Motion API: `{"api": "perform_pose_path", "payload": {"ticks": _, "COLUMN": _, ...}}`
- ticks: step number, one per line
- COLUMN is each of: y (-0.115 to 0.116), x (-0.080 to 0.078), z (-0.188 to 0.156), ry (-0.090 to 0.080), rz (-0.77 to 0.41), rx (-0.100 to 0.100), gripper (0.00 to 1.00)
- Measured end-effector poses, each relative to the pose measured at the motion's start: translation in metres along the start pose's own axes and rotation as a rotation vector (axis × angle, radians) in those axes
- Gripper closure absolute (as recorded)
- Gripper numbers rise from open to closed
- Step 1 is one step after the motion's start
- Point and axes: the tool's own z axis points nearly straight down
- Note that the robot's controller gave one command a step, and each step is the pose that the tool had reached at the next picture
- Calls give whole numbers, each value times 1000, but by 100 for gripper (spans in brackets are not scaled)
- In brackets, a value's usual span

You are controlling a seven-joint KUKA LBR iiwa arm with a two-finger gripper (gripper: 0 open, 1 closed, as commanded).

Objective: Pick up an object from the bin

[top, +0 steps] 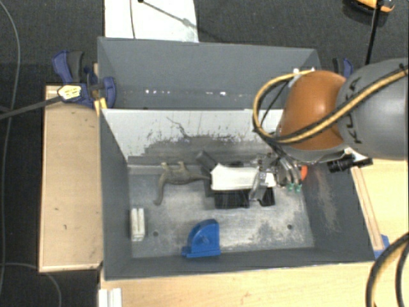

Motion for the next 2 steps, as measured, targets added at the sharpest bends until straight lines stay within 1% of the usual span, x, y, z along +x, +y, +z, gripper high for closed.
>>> {"api": "perform_pose_path", "payload": {"ticks": 1, "y": 4, "x": 6, "z": -27, "ry": 15, "rz": -24, "rx": 2, "gripper": 100}}
{"api": "perform_pose_path", "payload": {"ticks": 2, "y": -1, "x": 2, "z": -85, "ry": 11, "rz": -40, "rx": 1, "gripper": 100}}
